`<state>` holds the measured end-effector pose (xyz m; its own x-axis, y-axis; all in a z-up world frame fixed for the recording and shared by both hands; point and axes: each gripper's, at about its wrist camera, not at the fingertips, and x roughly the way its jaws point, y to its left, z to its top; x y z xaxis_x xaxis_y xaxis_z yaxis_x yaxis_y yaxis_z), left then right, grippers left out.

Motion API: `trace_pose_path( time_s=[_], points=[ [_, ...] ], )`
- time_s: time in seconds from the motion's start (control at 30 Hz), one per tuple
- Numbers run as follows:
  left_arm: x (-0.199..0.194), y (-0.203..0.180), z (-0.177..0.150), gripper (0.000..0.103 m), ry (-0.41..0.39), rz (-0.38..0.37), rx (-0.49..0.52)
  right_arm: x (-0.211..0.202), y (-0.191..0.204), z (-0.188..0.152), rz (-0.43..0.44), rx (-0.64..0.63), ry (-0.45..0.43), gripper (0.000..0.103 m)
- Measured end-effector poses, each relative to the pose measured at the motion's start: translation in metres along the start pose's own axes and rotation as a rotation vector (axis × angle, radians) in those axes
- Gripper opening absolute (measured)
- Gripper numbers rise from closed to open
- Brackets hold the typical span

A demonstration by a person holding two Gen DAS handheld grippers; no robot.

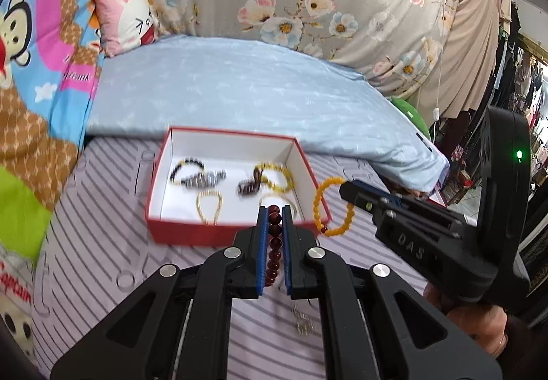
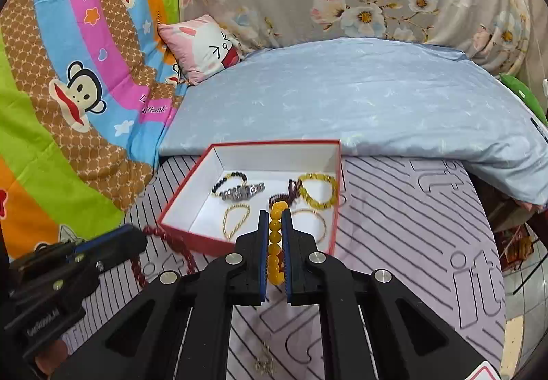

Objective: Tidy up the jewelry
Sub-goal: 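Grasp the orange bead bracelet with the right tool while the left tool lifts its bracelet, then lower both bracelets into the red box and open both tools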

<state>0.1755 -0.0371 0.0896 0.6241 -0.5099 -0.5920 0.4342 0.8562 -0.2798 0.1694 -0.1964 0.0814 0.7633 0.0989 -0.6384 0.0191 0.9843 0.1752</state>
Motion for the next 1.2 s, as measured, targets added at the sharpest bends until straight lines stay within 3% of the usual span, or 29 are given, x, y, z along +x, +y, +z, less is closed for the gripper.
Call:
trace_pose_path(
  time_s=[0.17, 0.3, 0.53, 0.67, 0.73, 0.87, 1.07, 1.2],
  points=[
    [0.032, 0.017, 0.035, 0.007, -0.022, -0.019, -0.04, 0.026, 0.006, 0.024, 0.015, -0.009, 0.007, 0.007],
    [0.064, 0.036, 0.047, 0.007, 0.007, -0.056, -0.103, 0.058, 0.012, 0.032, 0.053, 0.011, 0.044, 0.007],
    [0.121, 0.067, 0.043, 0.007, 0.092, -0.036, -0.154, 0.118, 0.012, 0.021, 0.092, 0.064, 0.141, 0.007],
    [0.148, 0.081, 0.031, 0.008, 0.15, -0.017, -0.157, 0.141, 0.006, 0.012, 0.053, 0.052, 0.193, 0.009],
    [0.149, 0.085, 0.029, 0.011, 0.138, 0.022, -0.15, 0.142, 0.002, 0.009, -0.003, 0.038, 0.177, 0.015],
    [0.136, 0.088, 0.03, 0.03, 0.083, 0.122, -0.105, 0.129, -0.008, 0.009, -0.04, 0.043, 0.131, 0.018],
    [0.108, 0.082, 0.03, 0.031, 0.021, 0.255, -0.023, 0.096, -0.005, 0.003, -0.066, 0.002, 0.068, 0.018],
    [0.085, 0.08, 0.017, 0.031, 0.001, 0.28, -0.014, 0.072, -0.002, -0.009, -0.057, -0.013, 0.06, 0.018]
  ],
)
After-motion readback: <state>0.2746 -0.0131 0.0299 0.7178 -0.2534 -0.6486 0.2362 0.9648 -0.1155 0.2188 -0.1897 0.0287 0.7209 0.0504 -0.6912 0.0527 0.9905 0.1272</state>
